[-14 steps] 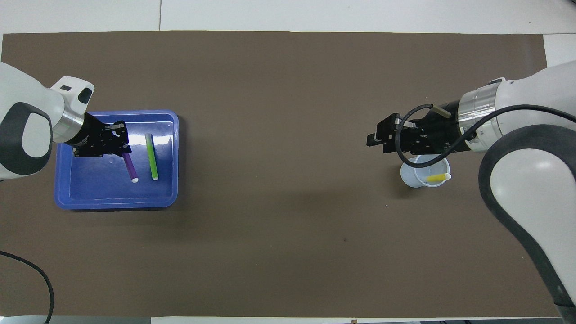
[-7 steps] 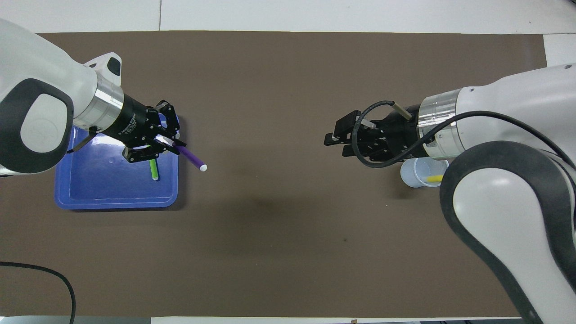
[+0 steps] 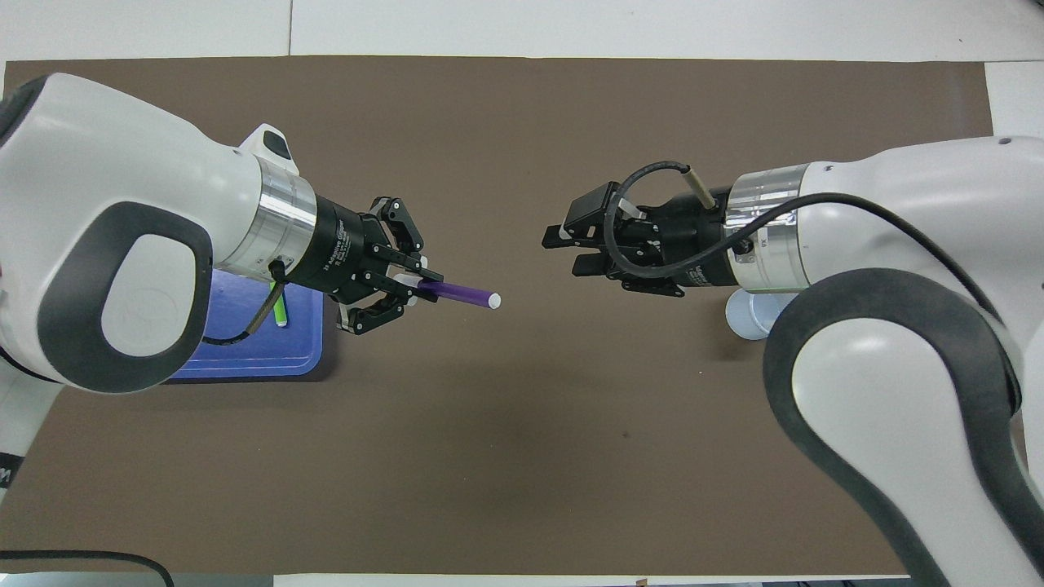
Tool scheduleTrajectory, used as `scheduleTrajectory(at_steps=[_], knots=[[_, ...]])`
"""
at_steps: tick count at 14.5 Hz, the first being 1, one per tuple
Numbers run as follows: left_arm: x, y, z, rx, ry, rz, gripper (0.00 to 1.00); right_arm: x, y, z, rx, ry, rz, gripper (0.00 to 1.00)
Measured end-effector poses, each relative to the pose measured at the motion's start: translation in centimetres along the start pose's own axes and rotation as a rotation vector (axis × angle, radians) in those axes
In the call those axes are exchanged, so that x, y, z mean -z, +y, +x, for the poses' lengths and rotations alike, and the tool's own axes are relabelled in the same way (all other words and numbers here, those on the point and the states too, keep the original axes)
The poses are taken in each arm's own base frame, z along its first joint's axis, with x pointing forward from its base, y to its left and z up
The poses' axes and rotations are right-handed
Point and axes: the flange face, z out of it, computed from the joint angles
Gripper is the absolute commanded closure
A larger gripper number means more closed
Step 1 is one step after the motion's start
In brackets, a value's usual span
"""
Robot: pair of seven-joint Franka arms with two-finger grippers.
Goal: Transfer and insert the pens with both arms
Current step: 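Lift the purple pen with the left gripper while the right gripper approaches, then close the right gripper on the purple pen and open the left gripper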
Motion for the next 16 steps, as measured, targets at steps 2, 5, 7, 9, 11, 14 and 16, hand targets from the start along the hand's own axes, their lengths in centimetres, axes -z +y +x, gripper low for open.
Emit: scheduleTrajectory(at_steps=[2,5,7,9,11,14,16], knots=[[-1.2,-0.9,-0.3,0.061,-0.059,-0.041,1.0,-1.1,-1.0,-1.3,-0.025,0.002,0.006,0.49],[-2.5,-2.6,-0.1,0.137,-0.138,-0.078,1.0,-1.4,-1.4,-2.0,-0.022,-0.003,0.007,0.49],[-2.7,-3.4,0.5,0.177,-0.173,-0.09,1.0,-1.3,-1.2,-1.8,-0.006,0.0,0.006,0.49],[-2.6,-3.7,0.9,0.215,-0.194,-0.101,1.0,-1.4,-1.0,-1.7,0.007,-0.001,0.003,0.49],[-2.5,-3.7,1.0,0.248,-0.198,-0.113,1.0,-1.7,-0.9,-1.9,0.009,-0.006,0.0,0.5],[-2.4,-3.5,1.0,0.283,-0.204,-0.136,1.0,-1.7,-0.8,-2.1,0.013,-0.008,-0.002,0.5],[-2.5,-3.5,1.1,0.295,-0.213,-0.141,1.0,-1.9,-0.9,-2.3,0.018,-0.01,-0.003,0.51]])
